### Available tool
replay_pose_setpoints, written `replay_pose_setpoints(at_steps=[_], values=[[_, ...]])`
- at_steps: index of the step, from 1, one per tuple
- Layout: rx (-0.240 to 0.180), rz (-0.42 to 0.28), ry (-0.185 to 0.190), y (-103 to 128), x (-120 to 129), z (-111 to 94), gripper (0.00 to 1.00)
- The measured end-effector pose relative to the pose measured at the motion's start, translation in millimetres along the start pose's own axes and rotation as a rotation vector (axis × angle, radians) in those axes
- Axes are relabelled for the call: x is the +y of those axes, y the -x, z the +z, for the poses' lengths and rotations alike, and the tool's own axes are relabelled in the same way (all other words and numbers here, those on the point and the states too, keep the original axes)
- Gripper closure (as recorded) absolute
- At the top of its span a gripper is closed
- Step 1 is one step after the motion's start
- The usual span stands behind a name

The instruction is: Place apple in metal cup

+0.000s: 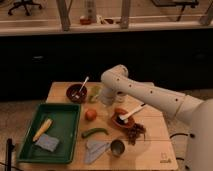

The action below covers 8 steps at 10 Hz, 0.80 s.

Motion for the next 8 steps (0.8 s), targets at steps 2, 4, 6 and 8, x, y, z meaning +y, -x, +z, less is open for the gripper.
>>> replay_pose_setpoints(at_steps=[2,4,6,8], values=[[-0.007,-0.013,0.005,1.2,-2.3,5.3,0.20],[-0.002,-0.010,0.000,2.5,-2.4,3.3,0.20],[-0.003,-0.015,-0.005,8.0,-7.1,3.6,0.20],[-0.003,-0.014,-0.007,9.5,-8.8,4.0,0.20]])
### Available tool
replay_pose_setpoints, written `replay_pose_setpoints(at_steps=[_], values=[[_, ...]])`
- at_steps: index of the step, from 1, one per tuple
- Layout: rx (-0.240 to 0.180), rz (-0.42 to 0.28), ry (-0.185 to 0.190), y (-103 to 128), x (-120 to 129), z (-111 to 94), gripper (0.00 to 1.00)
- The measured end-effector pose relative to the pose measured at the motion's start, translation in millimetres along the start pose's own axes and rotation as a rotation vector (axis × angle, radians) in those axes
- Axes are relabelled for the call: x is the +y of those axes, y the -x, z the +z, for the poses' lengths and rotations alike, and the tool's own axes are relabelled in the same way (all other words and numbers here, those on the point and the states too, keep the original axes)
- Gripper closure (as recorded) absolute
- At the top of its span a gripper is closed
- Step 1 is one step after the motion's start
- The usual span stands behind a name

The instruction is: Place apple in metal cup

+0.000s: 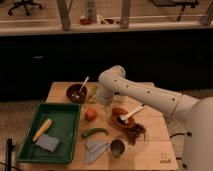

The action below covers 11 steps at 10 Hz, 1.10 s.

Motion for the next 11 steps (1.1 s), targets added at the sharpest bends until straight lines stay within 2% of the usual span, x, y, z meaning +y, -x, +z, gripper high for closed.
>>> replay_pose_setpoints(at_steps=[6,11], values=[[-0.012,-0.002,0.012,3.8,-12.3,9.6,0.20],[-0.027,0.032,0.030,0.7,-10.6,36.1,0.20]])
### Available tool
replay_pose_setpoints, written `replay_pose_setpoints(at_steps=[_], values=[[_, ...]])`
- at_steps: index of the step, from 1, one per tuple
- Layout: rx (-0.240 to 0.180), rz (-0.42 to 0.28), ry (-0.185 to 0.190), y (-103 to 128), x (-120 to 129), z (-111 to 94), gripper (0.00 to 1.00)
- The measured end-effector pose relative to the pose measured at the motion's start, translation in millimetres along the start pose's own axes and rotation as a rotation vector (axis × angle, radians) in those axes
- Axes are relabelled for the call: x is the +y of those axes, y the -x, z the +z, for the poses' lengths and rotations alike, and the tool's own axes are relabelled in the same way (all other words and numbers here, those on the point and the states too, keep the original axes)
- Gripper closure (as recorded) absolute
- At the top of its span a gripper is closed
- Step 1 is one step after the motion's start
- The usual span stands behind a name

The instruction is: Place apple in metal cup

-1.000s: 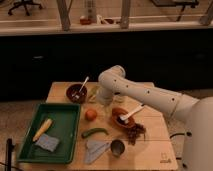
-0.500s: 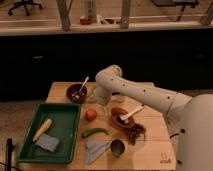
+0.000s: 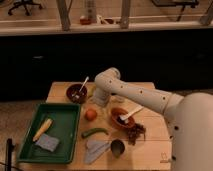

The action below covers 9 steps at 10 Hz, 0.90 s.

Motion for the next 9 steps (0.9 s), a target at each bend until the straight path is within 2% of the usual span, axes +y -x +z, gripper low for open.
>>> replay_pose_setpoints(at_steps=[7,8,9], values=[[-0.045,0.002,0.006,0.9,-4.9,27.2,0.20],[-0.055,-0.003,0.009,2.2,-6.2,31.4,0.22],[-0.065,-0.009,0.008,4.0,-8.5,35.0,0.28]])
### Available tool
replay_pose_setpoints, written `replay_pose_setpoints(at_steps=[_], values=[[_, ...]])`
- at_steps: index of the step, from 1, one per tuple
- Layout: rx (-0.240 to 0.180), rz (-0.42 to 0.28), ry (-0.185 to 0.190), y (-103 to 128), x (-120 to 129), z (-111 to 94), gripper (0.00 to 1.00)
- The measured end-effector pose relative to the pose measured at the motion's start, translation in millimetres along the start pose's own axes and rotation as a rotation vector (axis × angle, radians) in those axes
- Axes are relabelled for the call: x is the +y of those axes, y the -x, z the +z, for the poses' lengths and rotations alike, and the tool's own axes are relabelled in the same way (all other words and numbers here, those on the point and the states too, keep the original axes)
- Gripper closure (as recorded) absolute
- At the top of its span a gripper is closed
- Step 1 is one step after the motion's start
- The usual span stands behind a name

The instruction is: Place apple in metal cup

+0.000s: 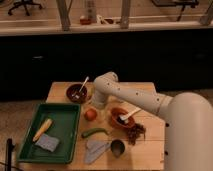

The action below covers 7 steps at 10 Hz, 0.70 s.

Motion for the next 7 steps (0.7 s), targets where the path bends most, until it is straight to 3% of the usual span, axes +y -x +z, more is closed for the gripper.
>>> replay_pose_setpoints(at_steps=[4,7], values=[[-0.046,-0.014,-0.001,1.6,-4.6,15.8,0.68],[-0.055,-0.025,0.000,2.2,-6.0,17.2,0.95]])
